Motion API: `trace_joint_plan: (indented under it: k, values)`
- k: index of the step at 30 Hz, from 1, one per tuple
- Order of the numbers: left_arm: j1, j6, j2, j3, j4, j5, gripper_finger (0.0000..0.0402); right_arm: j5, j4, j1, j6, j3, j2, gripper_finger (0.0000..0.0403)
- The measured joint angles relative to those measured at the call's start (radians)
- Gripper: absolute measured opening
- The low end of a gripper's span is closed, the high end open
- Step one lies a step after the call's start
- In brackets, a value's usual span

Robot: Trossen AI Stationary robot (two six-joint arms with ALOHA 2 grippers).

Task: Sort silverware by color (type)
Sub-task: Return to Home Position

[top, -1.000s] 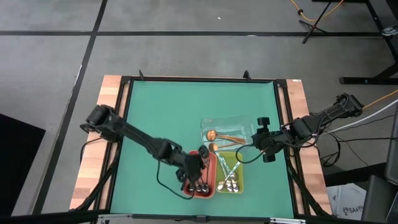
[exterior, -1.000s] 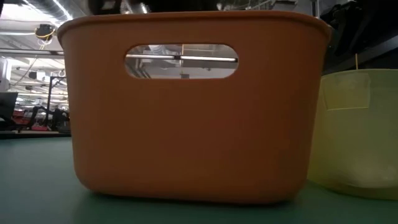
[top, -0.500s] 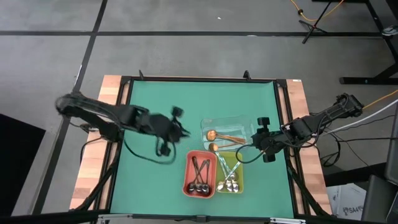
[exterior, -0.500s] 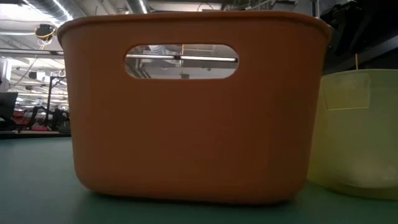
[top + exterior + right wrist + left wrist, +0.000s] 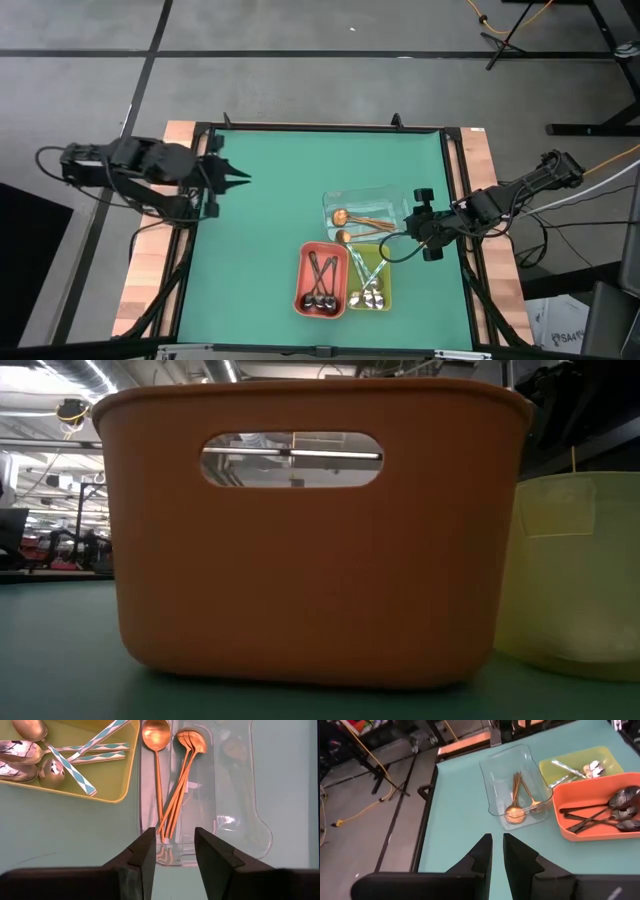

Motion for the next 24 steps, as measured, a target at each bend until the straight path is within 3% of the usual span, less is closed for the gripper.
trace_joint_plan:
  k: [9,19,24]
  values:
    - [0.000,-0.040,-0.256,-0.255,0.122,-0.044,0.0039,0.000,0.000,0.000,0.000,0.000,0.000,0.0124]
    - [0.000,-0.218,-0.556,-0.601,0.217,-0.080,0.0039,0.000,0.001,0.000,0.000,0.000,0.000,0.0124]
    - [0.000,-0.220,-0.665,-0.747,0.359,-0.079,0.0039,0.000,0.001,0.000,0.000,0.000,0.000,0.0124]
